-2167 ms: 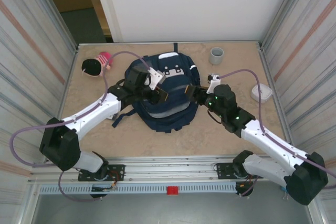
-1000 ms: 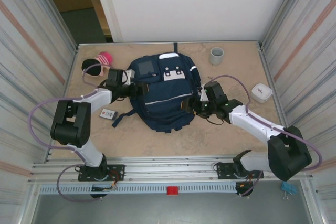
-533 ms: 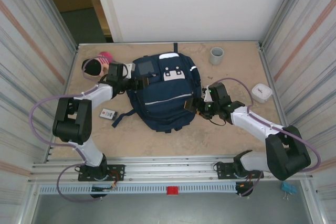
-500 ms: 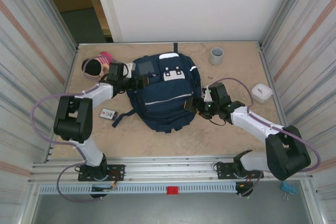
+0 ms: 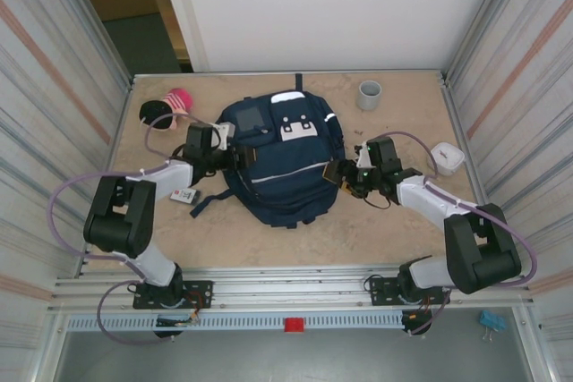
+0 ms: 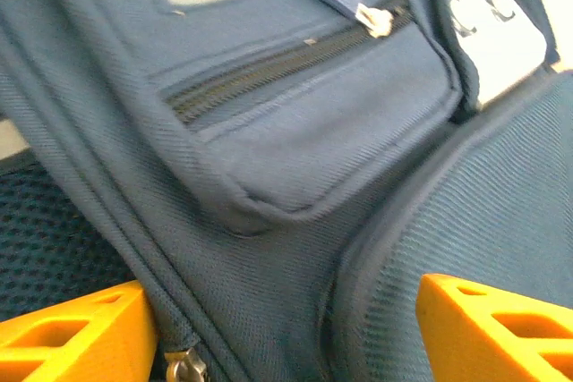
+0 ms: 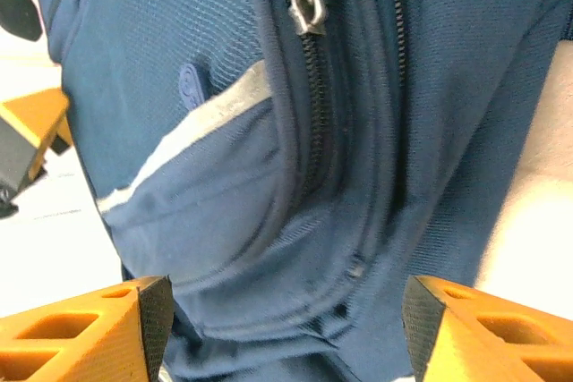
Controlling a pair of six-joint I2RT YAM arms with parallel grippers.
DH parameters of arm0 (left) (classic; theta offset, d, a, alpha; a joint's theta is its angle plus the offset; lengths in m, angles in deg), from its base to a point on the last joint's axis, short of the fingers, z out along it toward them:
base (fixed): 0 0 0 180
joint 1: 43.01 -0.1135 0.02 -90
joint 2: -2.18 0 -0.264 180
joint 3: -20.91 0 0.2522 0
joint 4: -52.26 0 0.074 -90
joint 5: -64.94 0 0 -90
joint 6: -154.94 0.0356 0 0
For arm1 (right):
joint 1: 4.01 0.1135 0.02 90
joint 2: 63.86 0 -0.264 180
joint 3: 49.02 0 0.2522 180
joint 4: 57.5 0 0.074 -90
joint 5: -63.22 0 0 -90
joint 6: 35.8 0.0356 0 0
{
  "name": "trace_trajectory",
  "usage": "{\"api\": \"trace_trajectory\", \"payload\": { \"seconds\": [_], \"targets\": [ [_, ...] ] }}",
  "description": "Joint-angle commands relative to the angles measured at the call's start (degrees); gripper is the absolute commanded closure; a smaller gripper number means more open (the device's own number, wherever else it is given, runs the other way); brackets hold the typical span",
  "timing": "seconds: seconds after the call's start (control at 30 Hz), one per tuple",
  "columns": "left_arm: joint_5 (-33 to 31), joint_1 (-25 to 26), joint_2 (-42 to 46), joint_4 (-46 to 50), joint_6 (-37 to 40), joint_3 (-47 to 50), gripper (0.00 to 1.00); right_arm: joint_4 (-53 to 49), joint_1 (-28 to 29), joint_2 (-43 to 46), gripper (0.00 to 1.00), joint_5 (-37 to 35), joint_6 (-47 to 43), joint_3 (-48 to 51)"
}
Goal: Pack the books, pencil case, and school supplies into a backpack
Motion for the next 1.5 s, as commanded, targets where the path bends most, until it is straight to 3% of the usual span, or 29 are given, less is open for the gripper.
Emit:
{"api": "trace_trajectory", "payload": {
  "seconds": [0.0,0.17,0.3,0.5,0.63,0.7,0.93,1.07,1.23,1.33,1.47],
  "targets": [
    [6.15,1.78,4.65,2.65,-0.81,1.59,0.29,0.25,-2.07,1.09,0.31,3.33,-2.41,-1.05],
    [-7.52,2.68,12.73,16.82,8.58,-1.17,0.3,-1.48,-3.01,5.87,0.31,3.63,-1.91,0.17],
    [-17.62,2.88,14.4,21.44,17.31,-3.27,0.3,-0.8,-1.36,9.25,0.31,5.58,0.58,2.35],
    [-20.67,3.23,10.79,27.9,42.88,-5.68,0.3,-2.69,-0.31,12.86,0.3,4.83,1.01,4.55],
    [-21.95,3.21,6.88,29.74,51.35,-8.32,0.32,-2.43,0.16,13.11,0.3,4.83,1.43,5.29],
    [-22.57,3.12,4.81,29.83,54.43,-9.67,0.39,-2.35,0.84,13.15,0.3,4.36,1.48,5.39],
    [-18.84,3.26,-2.06,29.83,60.85,-11.98,0.38,-0.52,2.86,12.44,0.3,2.67,2.62,5.49],
    [-20.1,3.99,-6.06,29.64,61.93,-12.68,0.38,-0.06,3.65,12.06,0.3,2.79,3.03,5.22],
    [-21.72,5.01,-7.68,28.79,62.8,-11.76,0.57,-1.28,4.7,13.33,0.3,1.02,1.38,4.8],
    [-19.32,5.41,-4.43,26.05,62.54,-8.98,0.66,-2.59,4.77,14.22,0.3,-0.42,-0.61,4.43],
    [-17.03,5.5,0.24,23.88,61.45,-6.62,0.86,-3.22,5.26,15.64,0.32,-2.73,-4.13,3.93]
  ]
}}
